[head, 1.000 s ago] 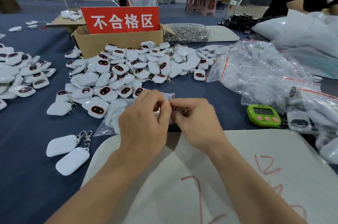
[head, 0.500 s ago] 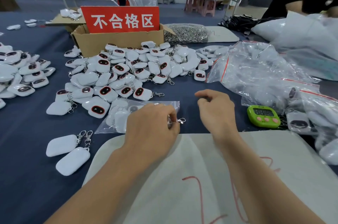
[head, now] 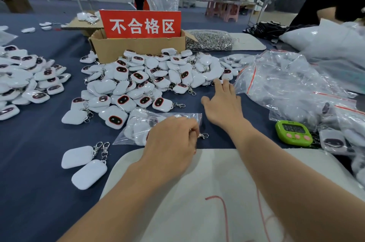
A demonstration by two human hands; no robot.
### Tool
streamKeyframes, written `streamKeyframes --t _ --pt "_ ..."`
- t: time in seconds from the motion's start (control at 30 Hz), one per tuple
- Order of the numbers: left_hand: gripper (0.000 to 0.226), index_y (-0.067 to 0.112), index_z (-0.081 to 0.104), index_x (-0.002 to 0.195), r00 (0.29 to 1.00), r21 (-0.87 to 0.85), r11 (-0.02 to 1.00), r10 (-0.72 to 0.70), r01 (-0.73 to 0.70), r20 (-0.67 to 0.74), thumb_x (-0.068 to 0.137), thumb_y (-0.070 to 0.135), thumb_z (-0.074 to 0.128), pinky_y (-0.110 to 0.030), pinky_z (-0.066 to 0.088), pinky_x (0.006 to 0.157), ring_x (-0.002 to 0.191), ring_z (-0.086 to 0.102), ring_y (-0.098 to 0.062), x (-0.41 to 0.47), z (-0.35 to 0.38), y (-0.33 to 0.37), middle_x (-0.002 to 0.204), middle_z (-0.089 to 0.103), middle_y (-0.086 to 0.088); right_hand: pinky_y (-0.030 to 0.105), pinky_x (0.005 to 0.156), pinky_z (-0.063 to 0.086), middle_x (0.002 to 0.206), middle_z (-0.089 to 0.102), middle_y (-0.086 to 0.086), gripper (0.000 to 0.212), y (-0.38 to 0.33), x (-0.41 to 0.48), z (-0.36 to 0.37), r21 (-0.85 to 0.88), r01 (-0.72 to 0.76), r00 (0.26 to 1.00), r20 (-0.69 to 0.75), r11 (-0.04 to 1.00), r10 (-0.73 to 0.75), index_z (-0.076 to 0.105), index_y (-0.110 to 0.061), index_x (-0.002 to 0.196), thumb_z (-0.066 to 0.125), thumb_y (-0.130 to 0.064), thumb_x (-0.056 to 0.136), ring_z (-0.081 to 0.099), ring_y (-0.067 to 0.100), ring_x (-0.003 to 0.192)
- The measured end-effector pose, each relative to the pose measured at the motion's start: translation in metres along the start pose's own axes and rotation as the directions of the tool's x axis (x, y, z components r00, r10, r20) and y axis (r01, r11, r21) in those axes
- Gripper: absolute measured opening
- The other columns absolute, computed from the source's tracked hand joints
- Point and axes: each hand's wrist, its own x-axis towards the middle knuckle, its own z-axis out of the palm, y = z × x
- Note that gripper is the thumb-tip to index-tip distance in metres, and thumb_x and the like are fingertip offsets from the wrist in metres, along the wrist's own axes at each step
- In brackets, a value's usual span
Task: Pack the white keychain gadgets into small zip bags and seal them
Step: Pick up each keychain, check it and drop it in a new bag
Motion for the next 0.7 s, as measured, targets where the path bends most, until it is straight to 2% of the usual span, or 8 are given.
streamKeyframes --t 0.1,0.2,0.3,0.4,0.5,0.6,0.67,0.7 --pt "0.015 0.031 0.064 0.083 1.000 -0.028 0.999 -0.020 0.020 0.005 0.090 0.025 0.052 -0.037 0.046 0.074 0.083 0.050 -0.008 -0.001 0.001 0.000 0.078 0.062 0.014 0.051 0.114 0.027 0.157 0.036 0.011 0.058 -0.003 0.004 0.002 -0.111 -0.012 1.000 -0.002 0.994 0.012 0.038 -0.011 0.151 0.043 -0.041 0.101 0.027 0.034 0.148" --pt "0.015 0.031 0.065 0.085 1.000 -0.024 1.000 -0.018 0.017 -0.005 0.091 0.025 0.052 -0.036 0.045 0.072 0.086 0.051 -0.009 -0.002 0.003 0.000 0.080 0.062 0.014 0.046 0.105 0.035 0.143 0.046 0.012 0.040 -0.002 0.001 0.001 -0.086 0.032 0.998 -0.045 0.996 -0.036 0.051 -0.008 0.138 0.047 -0.023 0.101 0.042 0.037 0.133" --pt "0.015 0.031 0.065 0.087 1.000 -0.011 1.000 -0.016 0.016 -0.016 0.090 0.025 0.052 -0.034 0.043 0.071 0.087 0.050 -0.008 -0.002 0.003 0.000 0.081 0.062 0.014 0.033 0.097 0.038 0.135 0.051 0.010 0.041 0.002 -0.008 -0.006 0.049 0.061 0.997 -0.060 0.997 -0.058 0.063 -0.013 0.135 0.051 -0.004 0.096 0.050 0.034 0.122" --pt "0.014 0.031 0.066 0.088 1.000 0.015 1.000 -0.020 0.020 -0.020 0.088 0.025 0.054 -0.029 0.032 0.064 0.084 0.044 -0.005 -0.002 0.003 0.002 0.079 0.062 0.016 0.017 0.088 0.032 0.132 0.054 0.003 0.040 0.004 -0.029 -0.016 0.251 0.015 0.999 -0.051 0.968 -0.002 0.072 -0.022 0.125 0.055 -0.002 0.095 0.056 0.022 0.119" --pt "0.013 0.032 0.068 0.088 0.999 0.037 0.999 -0.020 0.020 -0.026 0.088 0.025 0.057 -0.025 0.022 0.057 0.081 0.037 -0.003 -0.003 0.001 0.004 0.075 0.054 0.017 0.020 0.086 0.035 0.132 0.054 -0.001 0.039 0.001 -0.059 -0.022 0.272 -0.016 1.000 -0.019 0.962 0.022 0.073 -0.025 0.117 0.055 -0.001 0.093 0.057 0.019 0.115" --pt "0.013 0.032 0.068 0.090 1.000 0.045 0.999 -0.021 0.022 -0.012 0.088 0.025 0.058 -0.029 0.025 0.060 0.083 0.041 -0.005 -0.003 0.000 0.004 0.074 0.049 0.017 0.025 0.070 0.046 0.107 0.063 -0.005 0.045 -0.004 -0.085 -0.031 0.323 -0.059 0.998 0.044 0.945 0.047 0.070 -0.029 0.099 0.050 0.009 0.083 0.059 0.019 0.089" --pt "0.012 0.033 0.068 0.090 1.000 0.044 0.999 -0.025 0.025 -0.007 0.088 0.025 0.058 -0.031 0.027 0.063 0.084 0.042 -0.006 -0.003 -0.001 0.005 0.074 0.048 0.017 0.013 0.053 0.043 0.094 0.067 -0.012 0.051 -0.006 -0.100 -0.036 0.435 -0.100 0.995 0.037 0.895 0.093 0.065 -0.032 0.092 0.048 0.013 0.075 0.059 0.006 0.075" --pt "0.012 0.033 0.067 0.090 1.000 0.044 0.999 -0.025 0.025 -0.008 0.087 0.025 0.058 -0.031 0.027 0.064 0.084 0.042 -0.006 -0.003 -0.001 0.005 0.075 0.048 0.017 0.010 0.051 0.042 0.092 0.069 -0.014 0.051 -0.007 -0.106 -0.038 0.481 -0.108 0.993 0.013 0.870 0.116 0.064 -0.031 0.091 0.049 0.014 0.074 0.060 -0.001 0.074"
